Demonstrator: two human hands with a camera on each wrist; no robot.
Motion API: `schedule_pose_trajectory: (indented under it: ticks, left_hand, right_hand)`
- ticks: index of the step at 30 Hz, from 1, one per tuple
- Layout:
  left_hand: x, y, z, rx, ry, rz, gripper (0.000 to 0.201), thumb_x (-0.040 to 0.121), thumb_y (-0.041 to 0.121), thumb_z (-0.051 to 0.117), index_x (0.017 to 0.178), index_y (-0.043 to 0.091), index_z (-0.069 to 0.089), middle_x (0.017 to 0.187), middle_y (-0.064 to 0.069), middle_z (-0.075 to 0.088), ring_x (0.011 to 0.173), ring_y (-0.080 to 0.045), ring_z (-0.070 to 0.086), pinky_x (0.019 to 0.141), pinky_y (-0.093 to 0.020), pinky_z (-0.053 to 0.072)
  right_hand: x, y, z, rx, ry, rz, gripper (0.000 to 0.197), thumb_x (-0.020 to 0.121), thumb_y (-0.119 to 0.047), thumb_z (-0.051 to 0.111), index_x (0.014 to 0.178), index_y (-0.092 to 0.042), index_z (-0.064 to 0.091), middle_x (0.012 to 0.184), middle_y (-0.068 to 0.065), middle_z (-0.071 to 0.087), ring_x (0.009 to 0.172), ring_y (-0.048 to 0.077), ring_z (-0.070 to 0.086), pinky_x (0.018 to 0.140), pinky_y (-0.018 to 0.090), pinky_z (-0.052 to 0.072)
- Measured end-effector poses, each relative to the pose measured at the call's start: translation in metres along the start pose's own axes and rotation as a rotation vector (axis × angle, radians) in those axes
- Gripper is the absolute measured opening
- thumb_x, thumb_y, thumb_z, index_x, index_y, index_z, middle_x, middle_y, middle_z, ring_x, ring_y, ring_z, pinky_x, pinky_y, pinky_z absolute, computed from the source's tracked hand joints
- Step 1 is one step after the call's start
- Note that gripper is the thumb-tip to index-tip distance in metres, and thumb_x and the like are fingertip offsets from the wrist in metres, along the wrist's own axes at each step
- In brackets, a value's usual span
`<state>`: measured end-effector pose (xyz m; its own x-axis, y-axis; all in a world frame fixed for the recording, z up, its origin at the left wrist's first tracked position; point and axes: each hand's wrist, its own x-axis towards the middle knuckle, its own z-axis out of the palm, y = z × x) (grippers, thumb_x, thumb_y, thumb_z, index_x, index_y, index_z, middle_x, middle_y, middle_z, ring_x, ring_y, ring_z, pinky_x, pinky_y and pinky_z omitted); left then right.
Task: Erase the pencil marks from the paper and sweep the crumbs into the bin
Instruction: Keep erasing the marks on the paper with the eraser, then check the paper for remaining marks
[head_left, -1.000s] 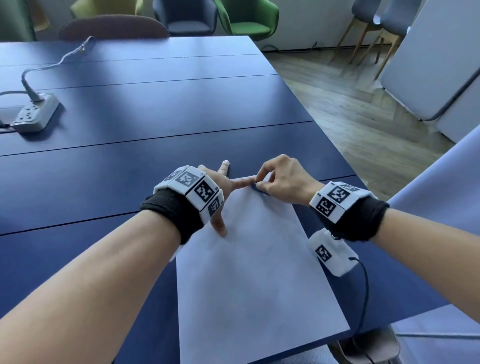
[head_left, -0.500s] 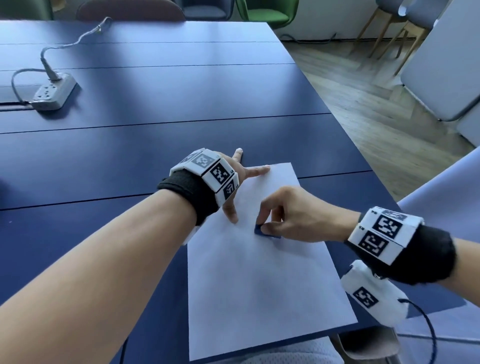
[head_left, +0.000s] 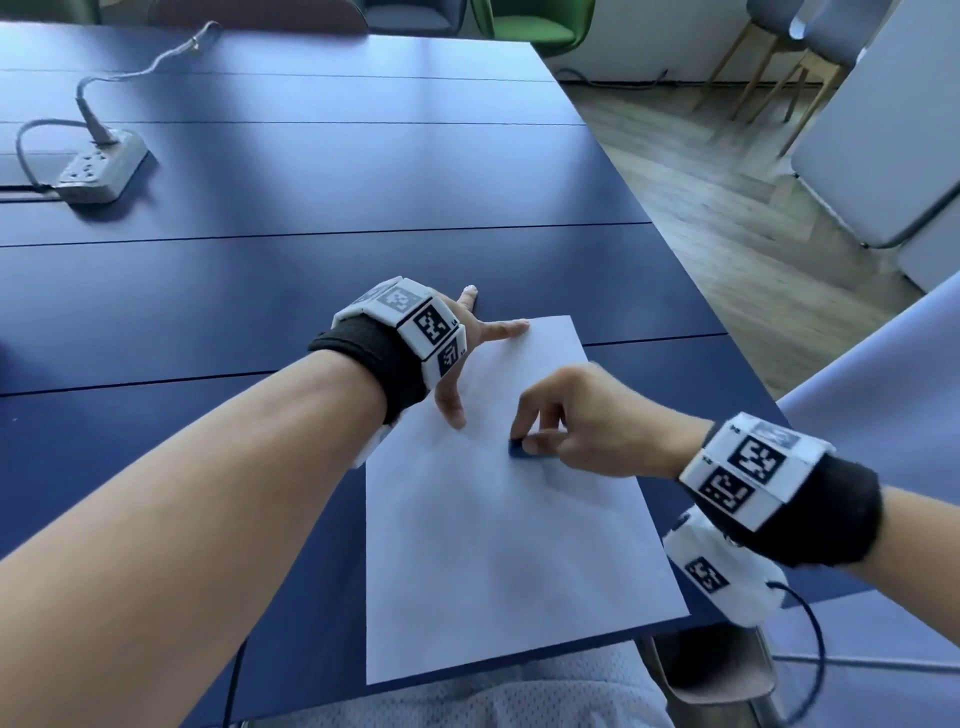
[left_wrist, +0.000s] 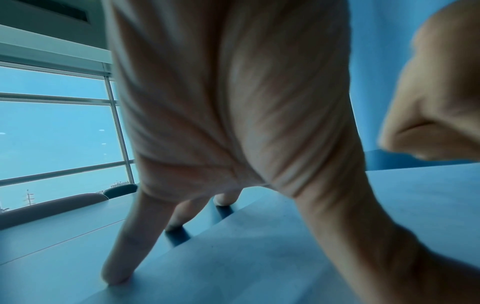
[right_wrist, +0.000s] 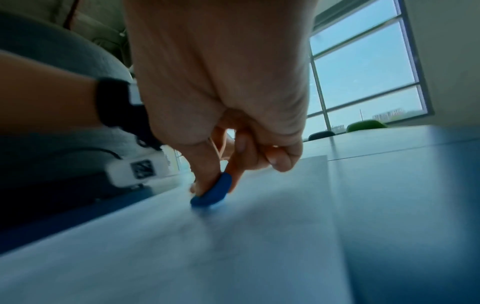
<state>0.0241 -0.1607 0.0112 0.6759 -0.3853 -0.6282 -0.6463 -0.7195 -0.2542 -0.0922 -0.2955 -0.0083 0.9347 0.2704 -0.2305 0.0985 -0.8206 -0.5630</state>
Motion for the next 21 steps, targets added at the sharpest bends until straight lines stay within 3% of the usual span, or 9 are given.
schedule_pose_trajectory:
  ticks: [3, 4, 7, 10, 12, 14, 16, 18, 21]
  left_hand:
    - [-0.003, 0.000, 0.000, 0.006, 0.012, 0.006, 0.132, 0.061, 0.062, 0.082, 0.142, 0.057, -0.022, 0.160, -0.006, -0.024, 0.142, -0.038, 0.030, 0.104, -0.049, 0.036]
    - [-0.003, 0.000, -0.001, 0.011, 0.019, 0.006, 0.132, 0.061, 0.062, 0.082, 0.143, 0.056, -0.021, 0.160, -0.006, -0.024, 0.140, -0.037, 0.033, 0.104, -0.048, 0.037]
    - [-0.003, 0.001, -0.001, 0.014, 0.022, 0.014, 0.133, 0.059, 0.063, 0.083, 0.143, 0.056, -0.020, 0.161, -0.007, -0.023, 0.135, -0.035, 0.041, 0.101, -0.045, 0.040]
    - [-0.003, 0.000, 0.000, 0.011, 0.020, 0.028, 0.134, 0.059, 0.061, 0.084, 0.144, 0.056, -0.019, 0.161, -0.007, -0.022, 0.135, -0.033, 0.043, 0.097, -0.042, 0.042]
    - [-0.001, -0.001, 0.001, -0.009, 0.025, 0.028, 0.135, 0.058, 0.060, 0.085, 0.145, 0.053, -0.018, 0.161, -0.005, -0.023, 0.138, -0.032, 0.038, 0.100, -0.045, 0.041]
    - [-0.001, -0.005, 0.005, -0.060, 0.042, 0.024, 0.136, 0.059, 0.057, 0.086, 0.149, 0.048, -0.016, 0.162, -0.001, -0.020, 0.144, -0.031, 0.030, 0.106, -0.048, 0.036]
    - [-0.003, -0.012, 0.009, -0.149, 0.083, 0.028, 0.133, 0.063, 0.053, 0.086, 0.152, 0.042, -0.013, 0.163, -0.001, -0.015, 0.147, -0.029, 0.023, 0.111, -0.047, 0.030]
    - [-0.008, -0.020, 0.014, -0.230, 0.131, 0.013, 0.129, 0.067, 0.051, 0.084, 0.154, 0.036, -0.010, 0.163, -0.006, -0.013, 0.148, -0.028, 0.020, 0.114, -0.046, 0.028]
    - [-0.026, -0.028, 0.022, -0.304, 0.206, -0.019, 0.114, 0.076, 0.055, 0.075, 0.156, 0.031, -0.002, 0.163, -0.009, -0.012, 0.149, -0.029, 0.012, 0.115, -0.049, 0.026]
  right_hand:
    - [-0.030, -0.004, 0.013, -0.005, -0.200, -0.015, 0.009, 0.083, -0.020, 0.071, 0.090, -0.027, 0.073, 0.080, -0.002, 0.063, 0.068, 0.009, 0.057, 0.061, 0.021, 0.049]
    - [-0.040, -0.003, 0.017, -0.004, -0.191, -0.007, 0.010, 0.084, -0.022, 0.070, 0.093, -0.027, 0.071, 0.082, -0.004, 0.061, 0.070, 0.009, 0.057, 0.064, 0.023, 0.049]
    - [-0.071, 0.008, 0.032, 0.030, 0.177, 0.040, 0.008, 0.088, -0.024, 0.067, 0.094, -0.021, 0.069, 0.085, -0.013, 0.056, 0.075, 0.000, 0.052, 0.070, 0.017, 0.039]
    - [-0.100, 0.010, 0.059, 0.044, 0.471, 0.057, 0.006, 0.086, -0.022, 0.069, 0.090, -0.024, 0.066, 0.100, -0.022, 0.058, 0.100, -0.006, 0.052, 0.086, 0.023, 0.042]
    - [-0.111, 0.008, 0.080, 0.076, 0.530, 0.054, 0.012, 0.085, -0.021, 0.068, 0.089, -0.030, 0.062, 0.113, -0.026, 0.059, 0.112, -0.015, 0.047, 0.097, 0.034, 0.043]
    - [-0.115, 0.006, 0.091, 0.136, 0.567, 0.086, 0.013, 0.087, -0.024, 0.061, 0.089, -0.036, 0.056, 0.117, -0.029, 0.060, 0.117, -0.016, 0.045, 0.107, 0.043, 0.035]
    - [-0.117, 0.005, 0.091, 0.196, 0.584, 0.121, 0.013, 0.093, -0.021, 0.057, 0.094, -0.033, 0.058, 0.114, -0.034, 0.059, 0.114, -0.023, 0.040, 0.113, 0.044, 0.025]
    - [-0.119, 0.005, 0.087, 0.205, 0.587, 0.127, 0.016, 0.094, -0.017, 0.057, 0.103, -0.029, 0.062, 0.108, -0.037, 0.057, 0.109, -0.028, 0.033, 0.114, 0.042, 0.023]
    - [-0.119, 0.011, 0.083, 0.205, 0.572, 0.117, 0.017, 0.095, -0.017, 0.055, 0.104, -0.029, 0.062, 0.101, -0.037, 0.057, 0.106, -0.028, 0.035, 0.116, 0.037, 0.018]
